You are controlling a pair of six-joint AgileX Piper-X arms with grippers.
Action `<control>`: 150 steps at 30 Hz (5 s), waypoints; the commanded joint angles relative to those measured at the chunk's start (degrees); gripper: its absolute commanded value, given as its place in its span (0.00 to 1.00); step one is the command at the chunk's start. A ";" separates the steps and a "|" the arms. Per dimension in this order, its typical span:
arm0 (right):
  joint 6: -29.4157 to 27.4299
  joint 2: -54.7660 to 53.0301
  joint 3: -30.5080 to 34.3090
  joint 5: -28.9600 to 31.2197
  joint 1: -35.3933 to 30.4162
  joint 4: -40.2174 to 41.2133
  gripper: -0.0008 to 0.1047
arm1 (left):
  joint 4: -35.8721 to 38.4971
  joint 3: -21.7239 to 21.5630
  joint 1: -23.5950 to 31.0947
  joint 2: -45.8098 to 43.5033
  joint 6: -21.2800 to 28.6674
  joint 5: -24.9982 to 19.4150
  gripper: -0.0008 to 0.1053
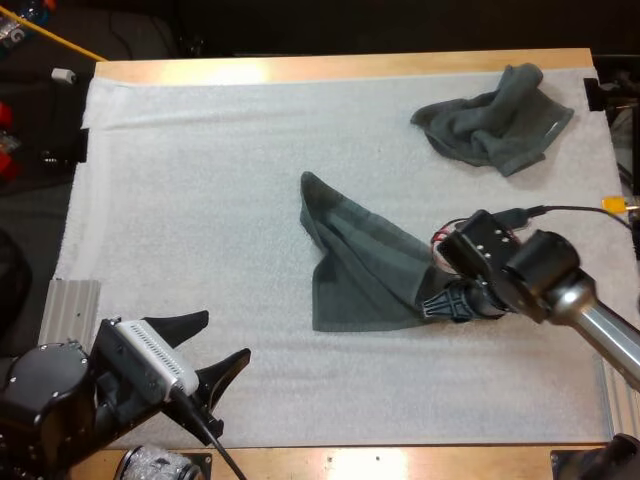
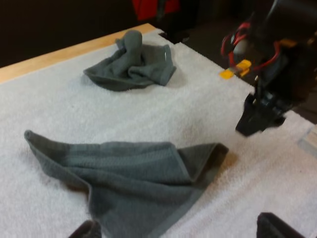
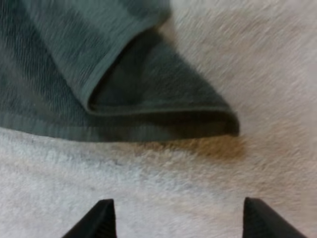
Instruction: Pick towel from pile, fold and stack
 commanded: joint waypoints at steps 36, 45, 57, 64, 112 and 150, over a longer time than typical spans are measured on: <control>-7.93 -18.44 27.02 -16.58 -25.34 -23.41 0.49 | 9.46 3.08 -0.31 0.19 -0.31 2.15 0.59; -9.08 -7.89 27.87 -20.03 -28.10 -31.38 0.49 | 9.46 3.08 -0.31 0.19 -0.72 2.15 0.59; -12.30 4.45 27.87 -25.07 -27.97 -37.22 0.36 | 9.46 3.08 -0.31 0.19 -1.09 2.15 0.59; -12.45 7.25 27.87 -25.96 -27.97 -40.27 0.36 | 9.46 3.08 -0.31 0.19 -1.09 2.15 0.59; -12.86 -9.43 27.87 -36.26 -27.97 -10.96 0.01 | -9.20 7.10 -9.54 34.86 1.06 8.25 0.59; -12.73 -9.43 27.87 -36.26 -27.97 -11.71 0.01 | -26.92 7.09 -16.28 68.46 -8.01 -11.32 0.40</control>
